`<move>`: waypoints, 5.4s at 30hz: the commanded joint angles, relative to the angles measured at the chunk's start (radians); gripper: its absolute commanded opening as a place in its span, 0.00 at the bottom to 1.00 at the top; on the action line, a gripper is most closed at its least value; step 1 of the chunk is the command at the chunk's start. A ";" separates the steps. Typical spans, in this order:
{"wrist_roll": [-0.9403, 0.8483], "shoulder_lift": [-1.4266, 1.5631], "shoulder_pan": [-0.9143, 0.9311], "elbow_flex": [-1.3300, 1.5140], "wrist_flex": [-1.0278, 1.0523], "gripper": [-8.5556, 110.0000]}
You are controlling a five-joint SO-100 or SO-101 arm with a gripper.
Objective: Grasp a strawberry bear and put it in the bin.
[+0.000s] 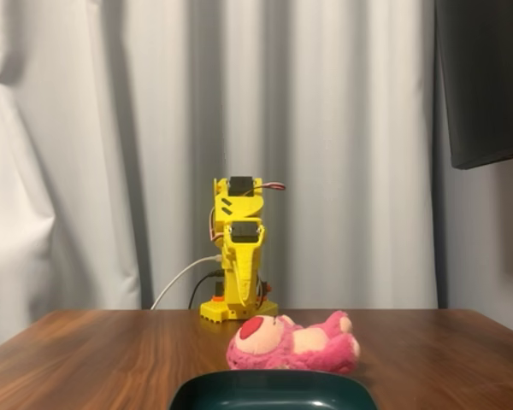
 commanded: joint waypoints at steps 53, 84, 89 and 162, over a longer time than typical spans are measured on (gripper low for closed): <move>0.006 -1.640 -0.014 -1.364 -0.038 0.16; 0.106 -1.922 0.094 -1.442 0.017 0.41; 0.106 -1.922 0.100 -1.404 0.029 0.41; 0.235 -2.482 0.018 -2.950 0.390 0.08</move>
